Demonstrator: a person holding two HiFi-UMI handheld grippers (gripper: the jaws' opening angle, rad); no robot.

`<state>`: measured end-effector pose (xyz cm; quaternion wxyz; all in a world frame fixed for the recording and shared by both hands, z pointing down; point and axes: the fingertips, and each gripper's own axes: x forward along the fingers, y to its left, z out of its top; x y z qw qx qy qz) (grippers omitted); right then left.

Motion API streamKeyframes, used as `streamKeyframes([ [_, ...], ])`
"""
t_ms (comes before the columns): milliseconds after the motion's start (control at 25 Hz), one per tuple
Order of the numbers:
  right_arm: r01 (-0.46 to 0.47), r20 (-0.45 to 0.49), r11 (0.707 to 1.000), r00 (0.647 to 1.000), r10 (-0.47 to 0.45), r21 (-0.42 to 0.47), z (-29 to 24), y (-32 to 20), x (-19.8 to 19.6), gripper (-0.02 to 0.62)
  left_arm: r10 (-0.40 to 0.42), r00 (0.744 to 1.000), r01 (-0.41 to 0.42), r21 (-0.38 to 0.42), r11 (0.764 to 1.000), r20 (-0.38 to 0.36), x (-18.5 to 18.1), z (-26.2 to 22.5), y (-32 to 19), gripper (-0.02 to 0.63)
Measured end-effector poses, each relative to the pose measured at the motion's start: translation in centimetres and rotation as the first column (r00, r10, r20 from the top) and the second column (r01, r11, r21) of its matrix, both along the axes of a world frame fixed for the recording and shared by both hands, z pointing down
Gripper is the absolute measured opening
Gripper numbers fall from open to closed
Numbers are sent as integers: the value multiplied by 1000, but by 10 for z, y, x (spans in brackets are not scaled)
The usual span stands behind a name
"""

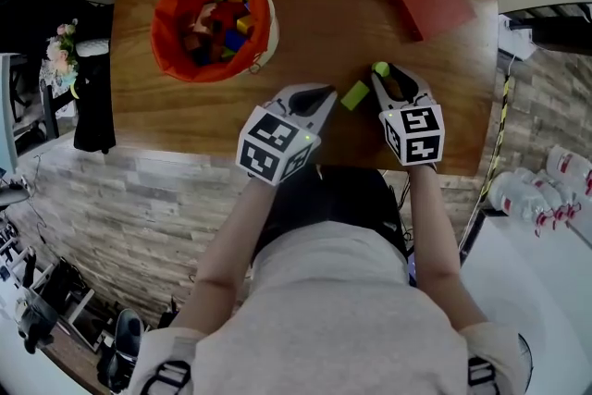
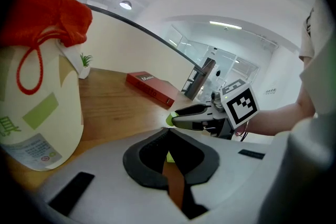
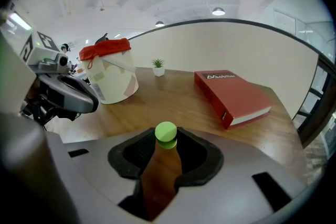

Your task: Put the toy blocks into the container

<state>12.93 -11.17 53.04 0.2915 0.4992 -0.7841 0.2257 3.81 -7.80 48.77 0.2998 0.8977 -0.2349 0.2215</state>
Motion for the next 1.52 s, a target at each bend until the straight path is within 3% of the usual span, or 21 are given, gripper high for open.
streamKeyframes([
  [280,84,-6,992,996,-84,97,-43,-18,-29,138,-84,996,85,33,996,-9,-30,-14,-6,12],
  [520,169,-7,965,985,-171,200,-89,-36,-63,138,-192,981,192,65,979,-9,-68,-26,-10,12],
  [1000,332,24,853,928,-373,402,-179,-69,-168,138,-392,918,398,134,908,-65,-128,-62,-18,12],
  [1200,405,23,810,889,-457,425,-190,-74,-211,138,-435,896,444,161,882,-85,-145,-74,-24,12],
  [1520,460,30,779,854,-520,427,-192,-77,-251,138,-496,865,502,157,850,-79,-169,-73,-23,12],
])
